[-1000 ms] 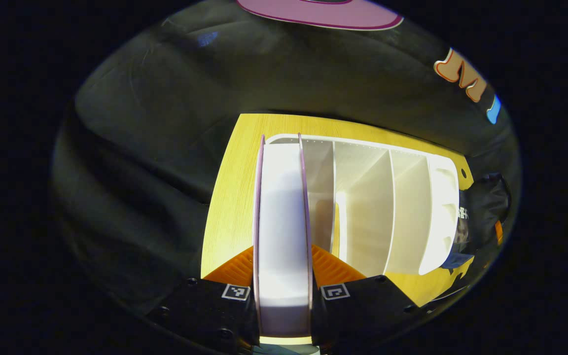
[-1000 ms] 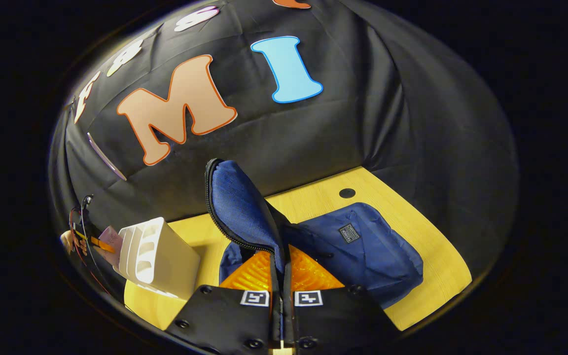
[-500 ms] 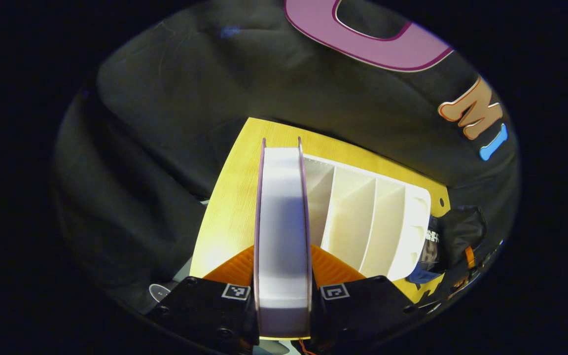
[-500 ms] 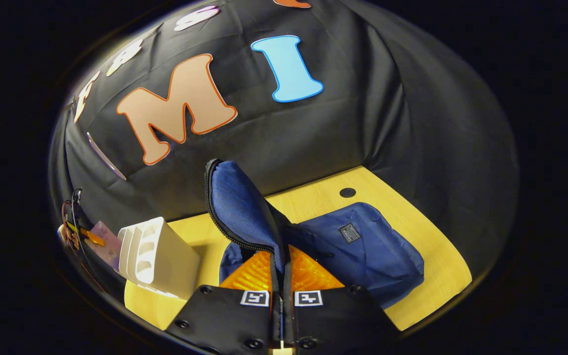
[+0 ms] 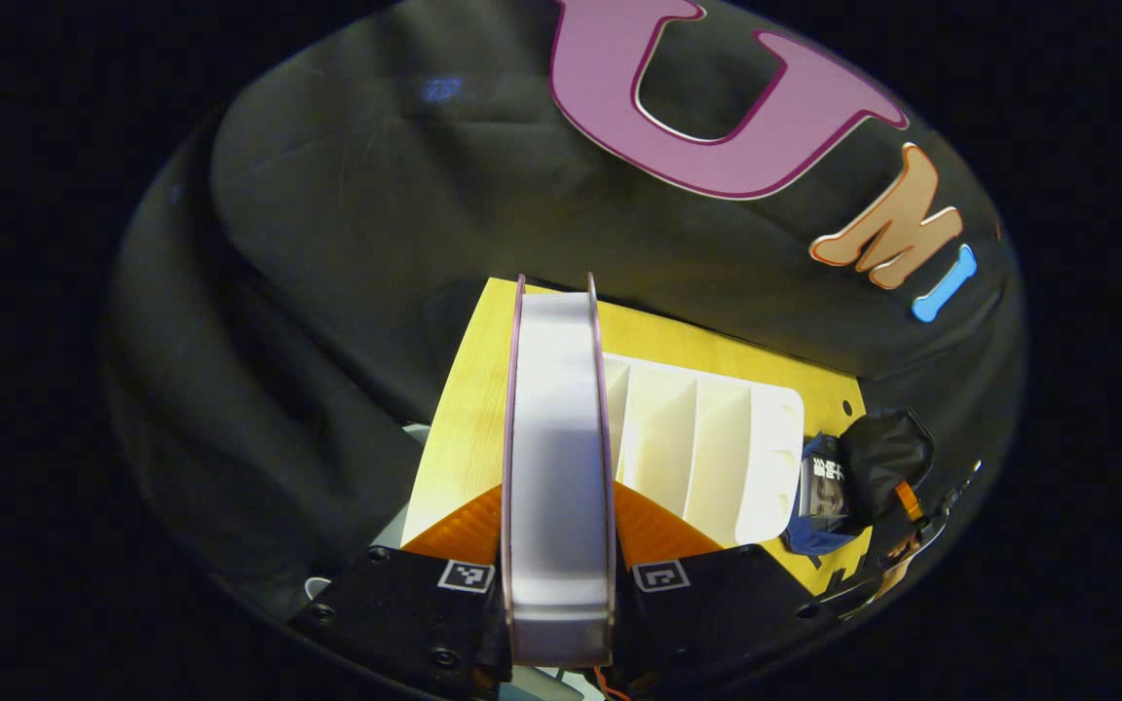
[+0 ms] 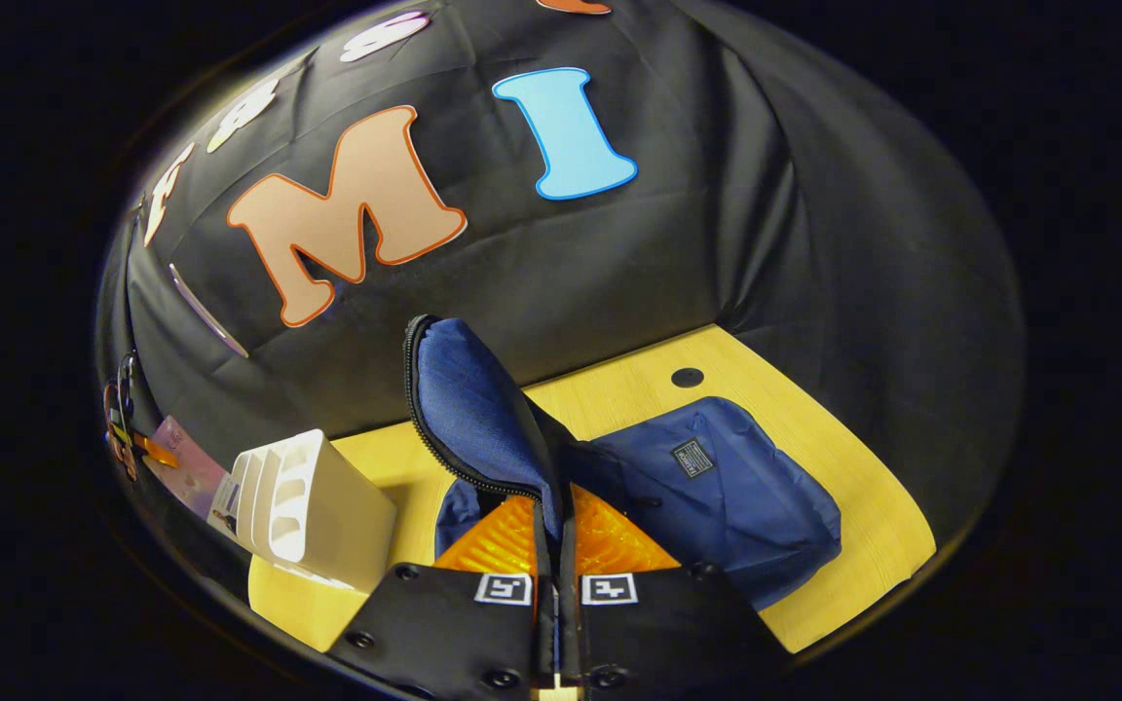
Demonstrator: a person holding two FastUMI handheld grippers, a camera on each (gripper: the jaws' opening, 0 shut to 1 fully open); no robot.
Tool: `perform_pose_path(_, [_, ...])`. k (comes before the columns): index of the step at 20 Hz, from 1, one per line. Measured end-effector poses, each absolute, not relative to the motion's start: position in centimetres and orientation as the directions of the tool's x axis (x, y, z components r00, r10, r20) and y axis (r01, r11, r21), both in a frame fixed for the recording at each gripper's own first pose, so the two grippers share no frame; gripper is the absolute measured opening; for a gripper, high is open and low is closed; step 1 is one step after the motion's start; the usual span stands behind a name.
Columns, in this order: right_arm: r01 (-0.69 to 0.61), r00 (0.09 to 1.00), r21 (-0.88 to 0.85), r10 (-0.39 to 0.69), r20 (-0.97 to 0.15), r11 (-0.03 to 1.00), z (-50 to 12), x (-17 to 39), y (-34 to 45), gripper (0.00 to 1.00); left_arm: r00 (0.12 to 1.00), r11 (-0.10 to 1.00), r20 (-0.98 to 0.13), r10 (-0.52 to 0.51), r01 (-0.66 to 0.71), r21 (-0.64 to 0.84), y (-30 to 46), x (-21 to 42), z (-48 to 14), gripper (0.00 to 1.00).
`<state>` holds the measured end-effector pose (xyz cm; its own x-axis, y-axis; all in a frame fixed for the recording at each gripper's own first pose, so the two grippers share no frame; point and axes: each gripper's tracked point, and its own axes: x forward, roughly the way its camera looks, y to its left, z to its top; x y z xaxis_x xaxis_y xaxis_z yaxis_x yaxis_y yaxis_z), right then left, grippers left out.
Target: Open the schoolbag, grab two books from the bookshelf and put them into the schoolbag.
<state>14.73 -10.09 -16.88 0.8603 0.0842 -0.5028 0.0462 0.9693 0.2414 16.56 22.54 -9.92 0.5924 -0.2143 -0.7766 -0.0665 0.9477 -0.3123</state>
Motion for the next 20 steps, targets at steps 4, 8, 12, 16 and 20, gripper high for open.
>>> perform_pose_path(4, [0.049,0.859,0.243,0.084,-0.505,0.969,-16.9,14.7,-10.1,0.05,0.617,0.934,-0.747,-0.249,-0.050,-0.353,21.9,15.4,-8.2,0.36])
perform_pose_path(8, [0.049,0.859,0.235,0.079,-0.506,0.971,-16.8,14.7,-10.2,0.05,0.643,0.882,-0.698,-0.316,-0.073,-0.466,21.2,15.0,-7.3,0.36])
perform_pose_path(12, [0.055,0.857,0.239,0.077,-0.510,0.969,-17.0,14.7,-10.1,0.05,0.677,0.790,-0.618,-0.401,-0.087,-0.607,19.2,14.3,-6.2,0.36])
perform_pose_path(16, [0.053,0.854,0.234,0.077,-0.515,0.971,-17.0,14.7,-10.1,0.05,0.698,0.688,-0.529,-0.482,-0.073,-0.722,16.2,14.3,-5.5,0.35])
perform_pose_path(20, [0.053,0.852,0.229,0.076,-0.517,0.972,-16.9,14.6,-10.1,0.05,0.710,0.610,-0.463,-0.531,-0.060,-0.790,14.0,14.5,-5.3,0.36])
